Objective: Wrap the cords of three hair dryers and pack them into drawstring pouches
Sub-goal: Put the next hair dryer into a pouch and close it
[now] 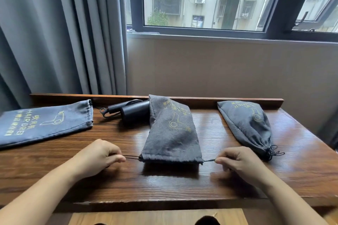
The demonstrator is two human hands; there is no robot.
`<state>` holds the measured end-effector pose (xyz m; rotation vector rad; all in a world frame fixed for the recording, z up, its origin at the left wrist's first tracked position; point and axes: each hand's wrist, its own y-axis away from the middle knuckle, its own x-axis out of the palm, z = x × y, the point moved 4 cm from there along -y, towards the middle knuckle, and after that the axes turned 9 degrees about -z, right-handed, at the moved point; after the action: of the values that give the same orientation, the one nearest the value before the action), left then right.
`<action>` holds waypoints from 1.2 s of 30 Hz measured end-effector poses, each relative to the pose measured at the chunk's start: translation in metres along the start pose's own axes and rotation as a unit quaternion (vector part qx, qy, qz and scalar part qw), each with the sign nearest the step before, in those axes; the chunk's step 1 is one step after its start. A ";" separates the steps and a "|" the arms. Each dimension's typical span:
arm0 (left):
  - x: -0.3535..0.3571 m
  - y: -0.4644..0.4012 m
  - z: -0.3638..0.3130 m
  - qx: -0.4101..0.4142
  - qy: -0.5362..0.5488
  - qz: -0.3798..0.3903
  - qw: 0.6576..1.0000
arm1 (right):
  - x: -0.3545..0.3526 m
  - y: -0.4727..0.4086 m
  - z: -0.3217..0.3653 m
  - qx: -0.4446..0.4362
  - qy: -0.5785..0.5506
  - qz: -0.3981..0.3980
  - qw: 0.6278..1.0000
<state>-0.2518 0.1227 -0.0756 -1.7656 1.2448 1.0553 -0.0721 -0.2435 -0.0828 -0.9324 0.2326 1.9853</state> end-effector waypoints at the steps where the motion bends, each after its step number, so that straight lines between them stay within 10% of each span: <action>1: -0.004 0.002 0.007 -0.010 0.000 -0.001 1.000 | -0.006 0.002 -0.005 0.009 -0.004 -0.005 1.000; 20: 0.046 -0.017 -0.076 0.058 0.022 -0.084 0.995 | 0.070 -0.015 0.031 -0.111 0.234 -0.025 0.966; 36: 0.027 -0.007 -0.047 0.073 -0.010 -0.012 0.997 | 0.031 -0.014 -0.001 -0.154 0.115 -0.034 0.981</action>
<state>-0.2300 0.0727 -0.0805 -1.6511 1.2524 0.9419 -0.0705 -0.2154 -0.1026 -1.3523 0.0187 1.8809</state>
